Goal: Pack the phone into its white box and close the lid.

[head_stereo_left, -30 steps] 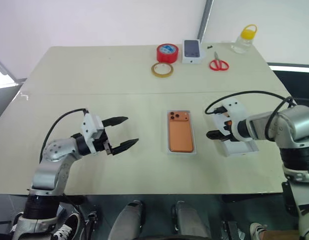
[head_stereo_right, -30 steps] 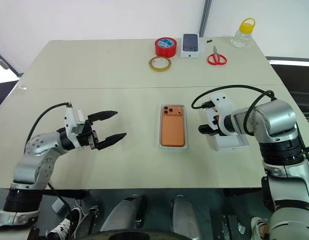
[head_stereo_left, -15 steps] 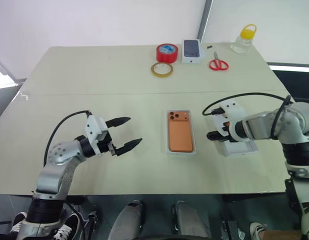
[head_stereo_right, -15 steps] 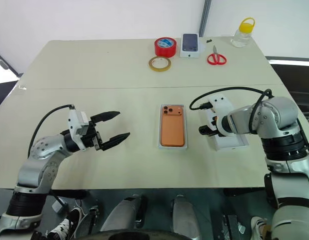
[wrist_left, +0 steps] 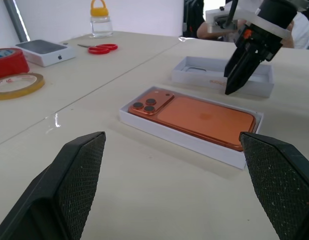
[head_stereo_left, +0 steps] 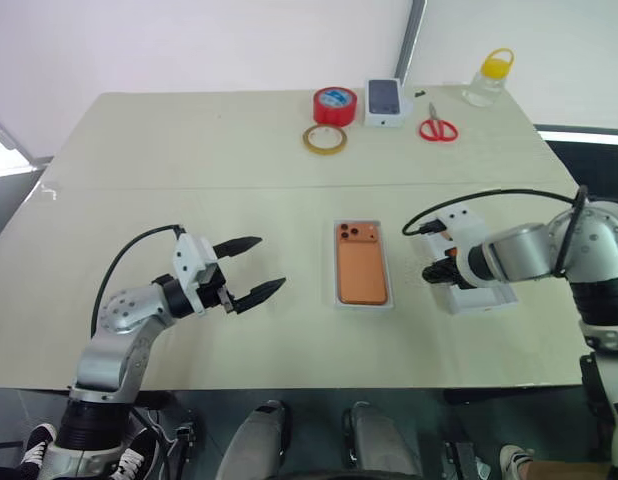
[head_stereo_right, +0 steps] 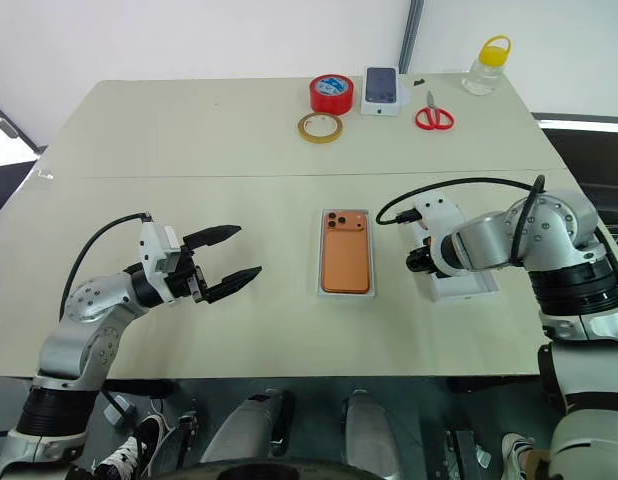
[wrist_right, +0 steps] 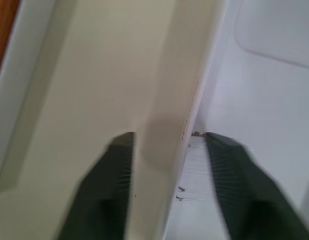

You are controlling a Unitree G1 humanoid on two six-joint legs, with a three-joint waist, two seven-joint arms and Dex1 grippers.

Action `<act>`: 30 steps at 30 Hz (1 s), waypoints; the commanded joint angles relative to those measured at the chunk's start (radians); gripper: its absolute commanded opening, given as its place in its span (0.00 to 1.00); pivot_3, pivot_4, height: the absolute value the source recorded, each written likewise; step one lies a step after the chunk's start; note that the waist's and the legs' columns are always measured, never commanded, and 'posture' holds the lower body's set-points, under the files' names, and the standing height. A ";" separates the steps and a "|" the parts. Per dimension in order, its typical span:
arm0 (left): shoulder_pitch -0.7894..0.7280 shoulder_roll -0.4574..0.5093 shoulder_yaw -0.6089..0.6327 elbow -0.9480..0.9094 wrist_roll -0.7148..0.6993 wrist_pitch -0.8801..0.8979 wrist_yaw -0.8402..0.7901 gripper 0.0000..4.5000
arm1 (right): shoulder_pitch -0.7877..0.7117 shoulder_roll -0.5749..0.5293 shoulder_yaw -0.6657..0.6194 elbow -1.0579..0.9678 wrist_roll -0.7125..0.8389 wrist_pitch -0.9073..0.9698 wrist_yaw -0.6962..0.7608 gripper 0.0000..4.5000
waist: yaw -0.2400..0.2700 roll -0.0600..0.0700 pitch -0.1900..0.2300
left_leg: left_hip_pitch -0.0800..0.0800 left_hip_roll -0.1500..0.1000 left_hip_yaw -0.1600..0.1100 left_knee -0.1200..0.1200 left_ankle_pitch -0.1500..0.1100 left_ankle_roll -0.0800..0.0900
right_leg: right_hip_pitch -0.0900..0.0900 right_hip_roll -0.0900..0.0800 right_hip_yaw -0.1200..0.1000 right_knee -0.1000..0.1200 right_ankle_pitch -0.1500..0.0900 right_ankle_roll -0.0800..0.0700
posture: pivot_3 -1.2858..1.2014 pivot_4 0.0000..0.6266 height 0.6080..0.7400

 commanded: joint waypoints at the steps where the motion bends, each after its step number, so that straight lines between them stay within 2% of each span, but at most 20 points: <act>1: -0.016 -0.004 0.008 -0.026 -0.018 0.000 0.009 1.00 | 0.043 0.016 -0.011 -0.034 0.032 0.007 -0.048 0.03 | -0.001 0.000 0.000 | 0.000 0.000 0.000 0.000 0.000 0.000 | 0.000 0.000 0.000 0.000 0.000 0.000 | 0.52 0.24 1.00; 8: -0.017 -0.002 0.012 -0.025 -0.022 0.005 0.015 1.00 | 0.026 0.043 -0.015 -0.015 0.026 0.007 -0.096 0.02 | -0.003 -0.001 0.000 | 0.001 0.001 0.000 0.001 0.000 0.000 | 0.001 0.001 0.000 0.000 0.000 0.000 | 0.52 0.24 1.00; 13: -0.021 -0.002 0.012 -0.018 -0.024 0.003 0.019 1.00 | 0.016 0.087 -0.064 0.015 0.029 0.007 -0.134 0.02 | -0.008 -0.001 -0.001 | 0.001 0.001 0.000 0.001 0.000 0.000 | 0.001 0.001 0.000 0.000 0.000 0.000 | 0.52 0.24 1.00; 17: -0.026 -0.005 0.005 -0.011 -0.021 -0.002 0.019 1.00 | 0.007 0.160 -0.150 0.040 0.012 0.007 -0.164 0.02 | -0.011 -0.001 -0.001 | 0.002 0.002 0.000 0.001 0.000 0.000 | 0.001 0.002 0.000 0.000 0.000 0.000 | 0.52 0.24 1.00; 22: -0.043 -0.003 0.008 0.008 -0.027 0.008 0.015 1.00 | -0.021 0.238 -0.264 0.059 -0.081 0.006 -0.162 0.02 | -0.009 -0.001 -0.001 | 0.002 0.002 0.001 0.001 0.000 0.000 | 0.001 0.002 0.001 0.000 0.000 0.000 | 0.52 0.24 1.00; 25: -0.060 0.000 0.013 0.024 -0.029 0.011 0.013 1.00 | -0.068 0.320 -0.364 0.108 -0.128 -0.015 -0.166 0.02 | -0.008 0.000 0.000 | 0.001 0.002 0.001 0.001 0.000 0.000 | 0.000 0.002 0.001 0.000 0.000 0.000 | 0.52 0.24 1.00; 30: -0.085 -0.001 0.012 0.042 -0.033 0.029 0.014 1.00 | -0.130 0.421 -0.442 0.113 -0.201 -0.137 -0.076 0.02 | -0.006 0.001 0.000 | 0.001 0.002 0.001 -0.001 0.000 0.000 | -0.001 0.002 0.001 0.001 0.000 0.000 | 0.52 0.24 1.00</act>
